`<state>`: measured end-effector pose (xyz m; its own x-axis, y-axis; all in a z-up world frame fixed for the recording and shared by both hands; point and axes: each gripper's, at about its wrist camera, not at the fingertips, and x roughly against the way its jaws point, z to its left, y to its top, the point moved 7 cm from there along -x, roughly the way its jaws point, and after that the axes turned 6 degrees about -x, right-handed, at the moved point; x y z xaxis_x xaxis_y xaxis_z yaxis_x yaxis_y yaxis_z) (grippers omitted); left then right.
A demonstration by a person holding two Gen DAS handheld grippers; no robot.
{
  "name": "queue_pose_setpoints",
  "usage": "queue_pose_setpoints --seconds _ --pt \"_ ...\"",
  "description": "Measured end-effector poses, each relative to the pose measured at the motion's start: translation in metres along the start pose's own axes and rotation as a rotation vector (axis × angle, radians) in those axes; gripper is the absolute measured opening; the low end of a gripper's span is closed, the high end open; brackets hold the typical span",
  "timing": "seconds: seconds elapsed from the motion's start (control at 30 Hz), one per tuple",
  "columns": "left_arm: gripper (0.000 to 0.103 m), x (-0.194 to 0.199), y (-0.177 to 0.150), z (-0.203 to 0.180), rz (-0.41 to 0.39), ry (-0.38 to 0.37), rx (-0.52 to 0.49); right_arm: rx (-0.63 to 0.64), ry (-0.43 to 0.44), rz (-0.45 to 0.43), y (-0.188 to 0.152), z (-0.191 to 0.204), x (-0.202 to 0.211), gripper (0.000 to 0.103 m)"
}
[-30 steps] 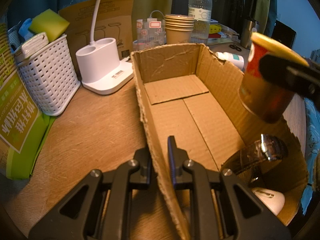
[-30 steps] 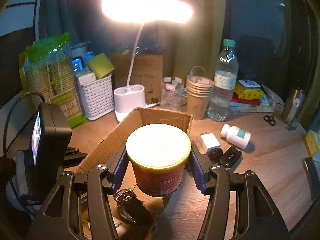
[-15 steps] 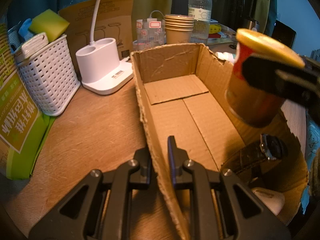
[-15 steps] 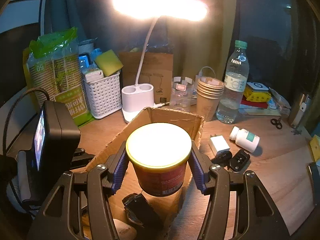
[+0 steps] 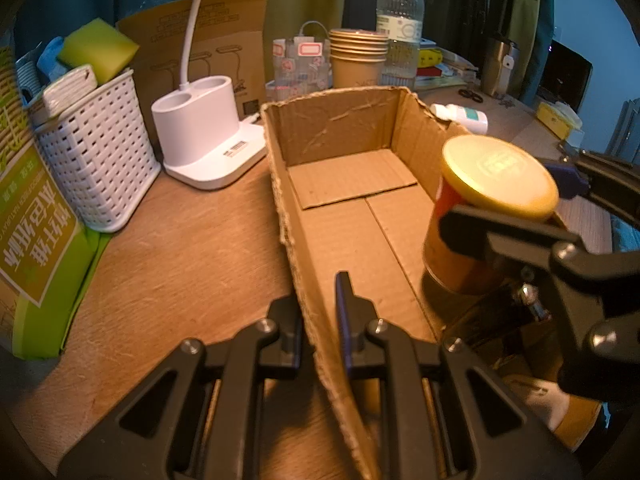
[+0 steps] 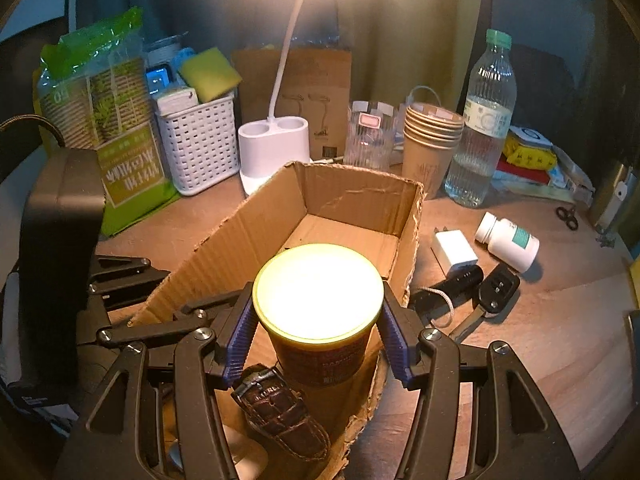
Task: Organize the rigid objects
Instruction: 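Lower the tin into the box and open the right gripper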
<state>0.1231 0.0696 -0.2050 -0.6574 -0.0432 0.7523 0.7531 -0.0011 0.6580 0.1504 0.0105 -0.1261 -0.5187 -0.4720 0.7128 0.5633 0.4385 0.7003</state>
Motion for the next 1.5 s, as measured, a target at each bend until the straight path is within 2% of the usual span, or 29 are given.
queue_pose_setpoints --seconds 0.17,0.33,0.8,1.17,1.5 --pt "0.015 0.0 0.0 0.0 0.0 0.0 0.0 0.012 -0.006 0.028 -0.002 0.002 -0.002 0.061" --pt "0.015 0.0 0.0 0.0 0.0 0.0 0.0 0.007 0.035 0.037 -0.003 0.005 -0.001 0.074" --pt "0.015 0.0 0.0 0.0 0.0 0.0 -0.001 -0.01 0.017 -0.019 0.004 -0.004 0.017 0.074" --pt "0.015 0.0 0.0 0.0 0.0 0.0 -0.001 -0.069 -0.024 -0.079 0.013 -0.033 0.036 0.074" --pt "0.015 0.0 0.0 0.0 0.0 0.0 -0.001 -0.115 -0.062 -0.089 0.01 -0.058 0.04 0.074"
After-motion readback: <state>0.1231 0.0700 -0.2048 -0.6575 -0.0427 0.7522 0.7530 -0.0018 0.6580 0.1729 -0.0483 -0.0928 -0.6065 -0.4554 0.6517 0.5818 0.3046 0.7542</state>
